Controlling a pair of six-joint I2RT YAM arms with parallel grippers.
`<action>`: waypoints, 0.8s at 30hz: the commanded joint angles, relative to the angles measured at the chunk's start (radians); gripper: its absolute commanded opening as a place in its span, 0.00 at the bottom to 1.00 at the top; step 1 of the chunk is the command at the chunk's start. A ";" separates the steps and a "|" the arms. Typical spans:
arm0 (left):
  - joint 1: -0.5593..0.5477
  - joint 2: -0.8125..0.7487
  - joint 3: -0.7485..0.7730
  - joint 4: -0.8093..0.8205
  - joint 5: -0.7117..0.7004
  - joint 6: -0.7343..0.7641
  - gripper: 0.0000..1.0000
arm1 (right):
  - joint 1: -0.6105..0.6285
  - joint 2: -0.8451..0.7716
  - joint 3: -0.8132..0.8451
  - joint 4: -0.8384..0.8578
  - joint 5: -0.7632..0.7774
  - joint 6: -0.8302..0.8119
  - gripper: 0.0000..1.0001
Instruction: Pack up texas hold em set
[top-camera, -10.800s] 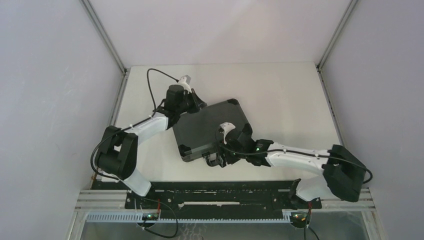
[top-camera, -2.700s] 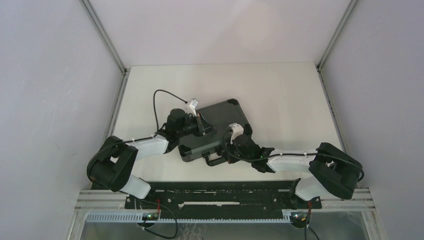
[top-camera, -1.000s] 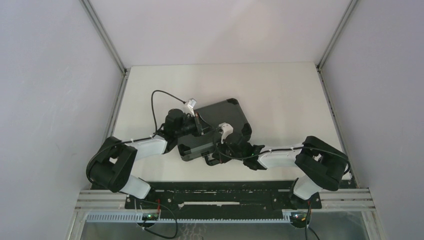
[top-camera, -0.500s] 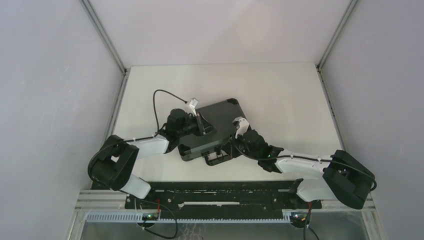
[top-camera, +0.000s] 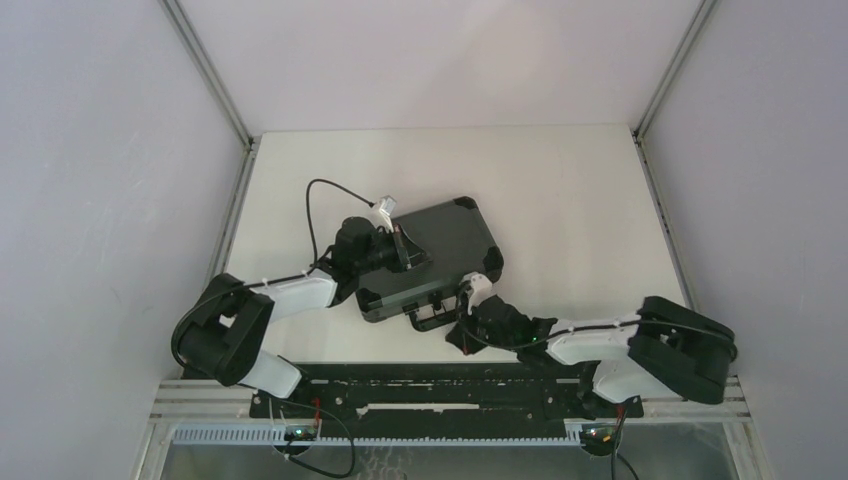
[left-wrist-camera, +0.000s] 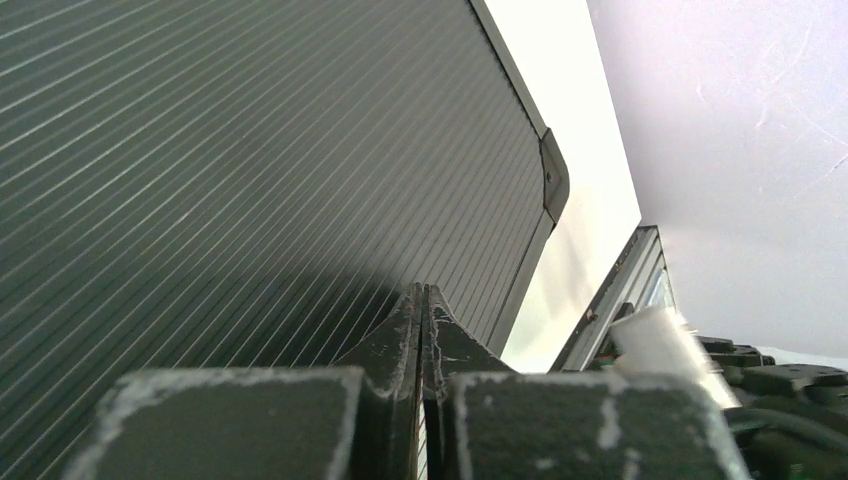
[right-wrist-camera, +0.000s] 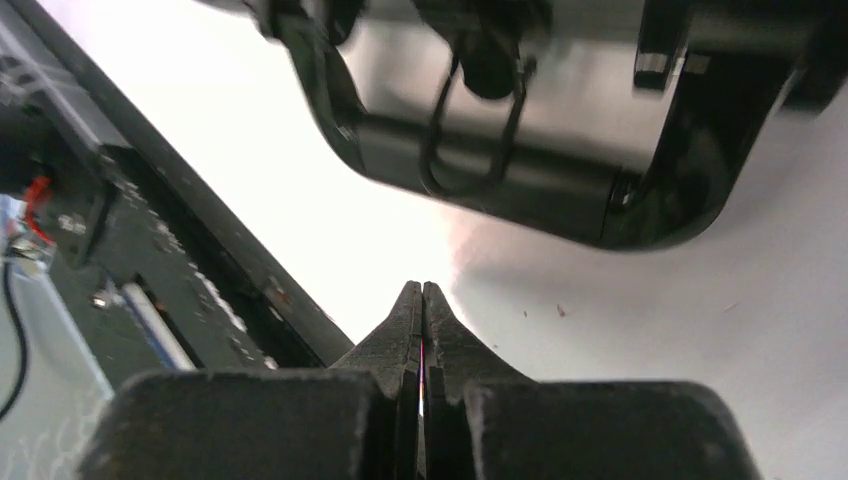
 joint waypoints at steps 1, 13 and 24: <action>-0.017 0.050 -0.021 -0.162 0.000 0.031 0.00 | 0.044 0.139 -0.020 0.143 0.034 0.102 0.00; -0.014 0.054 -0.028 -0.173 -0.006 0.048 0.00 | 0.011 0.303 -0.032 0.260 0.038 0.129 0.00; -0.013 0.062 -0.028 -0.166 -0.004 0.042 0.00 | -0.089 0.278 -0.069 0.267 -0.025 0.068 0.00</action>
